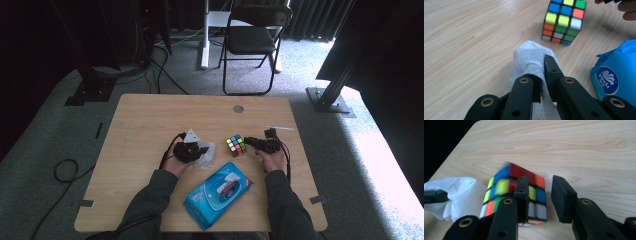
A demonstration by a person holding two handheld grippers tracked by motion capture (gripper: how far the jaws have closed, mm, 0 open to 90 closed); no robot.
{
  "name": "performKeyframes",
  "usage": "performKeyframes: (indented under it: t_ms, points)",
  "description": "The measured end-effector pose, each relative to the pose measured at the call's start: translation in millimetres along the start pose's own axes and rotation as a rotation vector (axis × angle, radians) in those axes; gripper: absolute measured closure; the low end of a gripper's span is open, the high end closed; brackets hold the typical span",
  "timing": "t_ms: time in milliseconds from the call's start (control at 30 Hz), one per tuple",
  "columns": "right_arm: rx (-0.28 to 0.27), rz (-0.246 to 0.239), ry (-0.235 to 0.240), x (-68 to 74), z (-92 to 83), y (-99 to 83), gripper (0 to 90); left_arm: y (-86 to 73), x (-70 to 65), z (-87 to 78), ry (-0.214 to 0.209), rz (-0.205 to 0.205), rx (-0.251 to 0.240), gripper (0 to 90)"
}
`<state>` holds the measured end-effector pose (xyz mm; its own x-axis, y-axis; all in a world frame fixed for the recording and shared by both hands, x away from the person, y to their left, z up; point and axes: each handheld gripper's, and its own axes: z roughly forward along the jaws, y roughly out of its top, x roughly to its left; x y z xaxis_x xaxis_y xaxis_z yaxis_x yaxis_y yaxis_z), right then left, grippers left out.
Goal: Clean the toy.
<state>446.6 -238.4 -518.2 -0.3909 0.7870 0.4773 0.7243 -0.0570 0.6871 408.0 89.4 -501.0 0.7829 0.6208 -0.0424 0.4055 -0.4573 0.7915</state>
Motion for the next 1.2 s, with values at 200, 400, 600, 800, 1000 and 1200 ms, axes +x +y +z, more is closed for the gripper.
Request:
performKeyframes:
  t_ms: [200, 400, 600, 800, 1000, 1200]
  points:
    - [-0.022, -0.030, -0.034, 3.5, -6.0, 1.7, 58.1, 0.4, -0.2, 0.2, 0.001, -0.002, -0.003, 85.5]
    - [-0.028, -0.089, -0.048, 19.5, -6.9, 2.7, 43.5, 1.0, -1.2, 1.1, 0.000, 0.004, 0.002, 85.4]
    - [0.011, -0.144, -0.056, 33.8, -0.4, 1.3, 31.7, 1.2, -1.1, 1.3, 0.000, 0.004, 0.002, 85.1]
    - [0.053, -0.212, -0.079, 50.5, 8.4, -0.1, 22.9, 1.1, -0.9, 0.7, 0.001, 0.004, 0.000, 85.1]
    - [0.095, -0.262, -0.109, 58.8, 18.3, -4.8, 19.5, 1.2, -0.4, 0.1, 0.004, 0.004, 0.000, 85.0]
    - [0.127, -0.276, -0.136, 61.1, 27.0, -8.1, 18.1, 1.0, -0.7, 0.8, 0.001, 0.003, 0.000, 84.9]
